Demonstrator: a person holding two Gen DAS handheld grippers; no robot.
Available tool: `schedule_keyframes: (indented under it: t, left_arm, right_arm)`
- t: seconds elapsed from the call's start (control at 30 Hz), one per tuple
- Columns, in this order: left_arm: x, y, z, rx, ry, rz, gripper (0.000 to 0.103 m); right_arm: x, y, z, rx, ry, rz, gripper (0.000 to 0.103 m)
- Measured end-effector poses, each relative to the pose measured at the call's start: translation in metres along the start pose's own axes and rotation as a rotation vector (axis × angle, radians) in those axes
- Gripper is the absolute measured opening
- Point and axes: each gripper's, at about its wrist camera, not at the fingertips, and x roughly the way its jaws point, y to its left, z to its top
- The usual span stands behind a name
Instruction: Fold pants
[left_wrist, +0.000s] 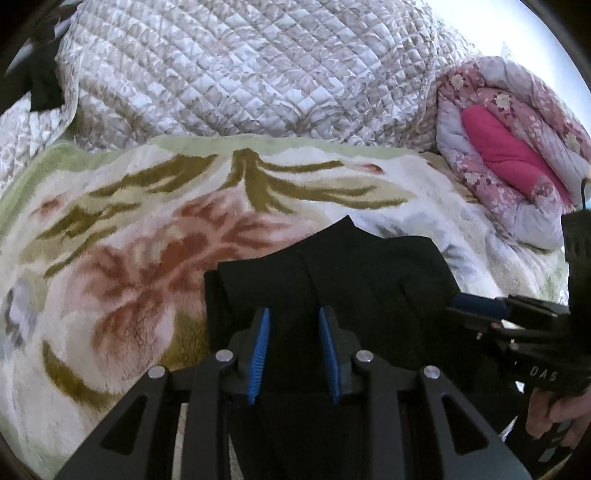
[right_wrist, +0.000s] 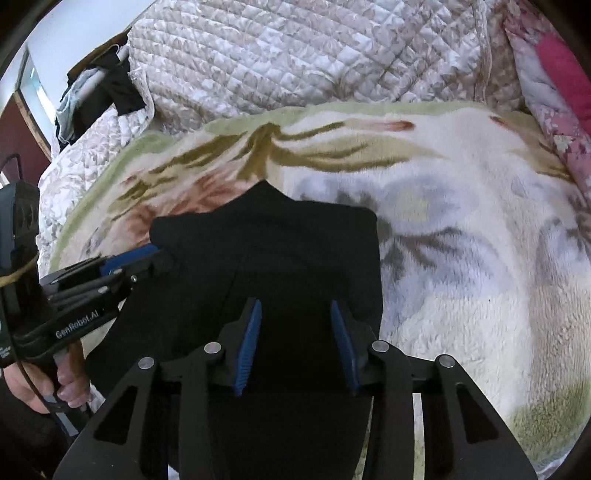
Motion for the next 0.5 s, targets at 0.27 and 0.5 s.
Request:
schedule_keyframes:
  t: [0.27,0.5]
  left_arm:
    - [-0.011,0.003,0.0,-0.028,-0.01,0.002,0.031]
    - [-0.028,0.005,-0.006,-0.053,-0.022,0.016,0.031]
  right_arm:
    - [-0.014,-0.005,-0.004,0.037,-0.06,0.039,0.039]
    - [-0.026,-0.006,-0.008,0.039,-0.094,0.041,0.039]
